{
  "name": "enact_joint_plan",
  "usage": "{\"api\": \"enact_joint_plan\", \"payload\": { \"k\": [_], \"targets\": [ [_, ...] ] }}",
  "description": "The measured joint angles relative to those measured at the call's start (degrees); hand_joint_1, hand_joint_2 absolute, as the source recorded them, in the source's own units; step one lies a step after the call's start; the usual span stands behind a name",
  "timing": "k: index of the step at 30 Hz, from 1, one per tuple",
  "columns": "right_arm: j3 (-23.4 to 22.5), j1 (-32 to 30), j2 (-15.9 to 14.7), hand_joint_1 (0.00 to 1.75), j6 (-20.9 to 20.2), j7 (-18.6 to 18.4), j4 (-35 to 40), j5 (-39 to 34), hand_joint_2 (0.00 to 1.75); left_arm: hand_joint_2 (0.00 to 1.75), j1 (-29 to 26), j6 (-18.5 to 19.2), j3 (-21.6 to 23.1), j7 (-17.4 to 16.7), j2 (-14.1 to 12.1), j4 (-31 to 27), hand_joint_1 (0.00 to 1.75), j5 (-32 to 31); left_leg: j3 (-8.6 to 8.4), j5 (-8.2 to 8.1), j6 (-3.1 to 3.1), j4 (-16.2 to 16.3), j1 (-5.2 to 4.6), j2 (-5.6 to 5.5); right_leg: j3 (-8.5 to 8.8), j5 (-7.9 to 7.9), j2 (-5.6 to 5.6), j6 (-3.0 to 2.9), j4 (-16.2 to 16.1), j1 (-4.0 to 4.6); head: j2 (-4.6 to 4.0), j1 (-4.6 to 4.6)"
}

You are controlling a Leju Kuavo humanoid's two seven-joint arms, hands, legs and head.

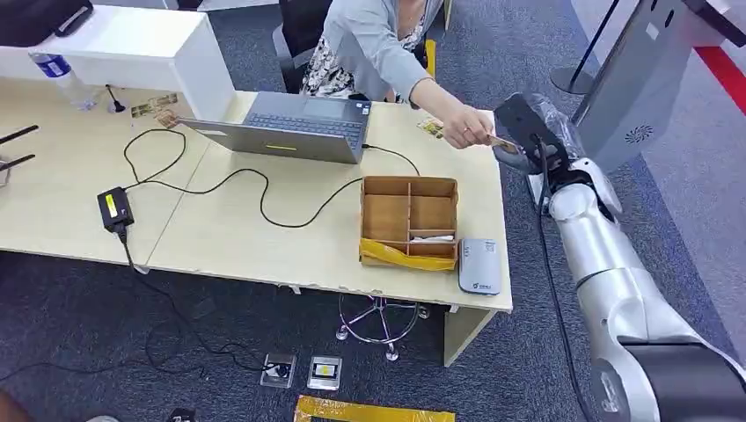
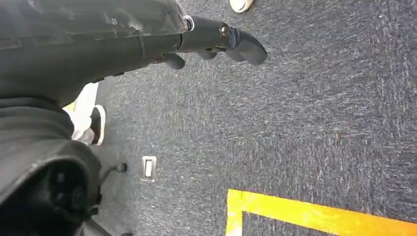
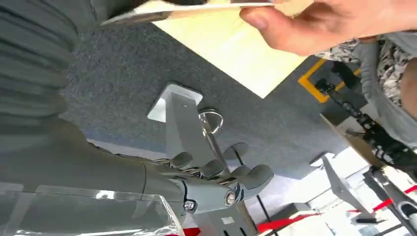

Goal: Pass the card to the sensor for recognition and then transmit it.

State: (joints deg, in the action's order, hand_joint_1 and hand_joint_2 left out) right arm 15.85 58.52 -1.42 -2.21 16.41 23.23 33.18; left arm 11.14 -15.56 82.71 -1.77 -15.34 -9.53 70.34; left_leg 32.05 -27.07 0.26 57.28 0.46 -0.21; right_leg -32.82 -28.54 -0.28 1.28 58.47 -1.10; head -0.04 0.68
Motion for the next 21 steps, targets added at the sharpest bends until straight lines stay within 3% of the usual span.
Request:
{"api": "enact_joint_plan", "payload": {
  "k": [5,6,21],
  "targets": [
    [0.8,0.0,0.1,0.00,-0.5,-0.2,0.3,-0.2,1.75,0.00,0.0,0.0,0.0,0.1,0.0,0.0,0.00,0.0,0.00,0.00,0.00,0.0,0.00,0.00,0.00,0.00,-0.01,0.00,0.0,0.00,0.00,0.00],
    [0.9,0.0,0.2,1.71,-0.6,-0.3,0.3,-0.2,1.75,0.00,0.0,0.0,0.0,0.1,0.0,0.0,0.00,0.0,0.00,0.00,0.00,0.0,0.00,0.00,0.00,0.00,-0.01,0.00,0.0,0.00,0.00,0.00],
    [2.3,0.0,0.2,1.75,-0.7,-0.5,0.3,-1.4,1.75,0.00,0.0,-0.3,0.0,0.7,0.1,0.0,0.00,0.0,0.00,0.00,0.00,0.0,0.00,0.00,-0.02,0.00,-0.01,0.00,0.0,0.00,0.00,-0.02]
  ]
}}
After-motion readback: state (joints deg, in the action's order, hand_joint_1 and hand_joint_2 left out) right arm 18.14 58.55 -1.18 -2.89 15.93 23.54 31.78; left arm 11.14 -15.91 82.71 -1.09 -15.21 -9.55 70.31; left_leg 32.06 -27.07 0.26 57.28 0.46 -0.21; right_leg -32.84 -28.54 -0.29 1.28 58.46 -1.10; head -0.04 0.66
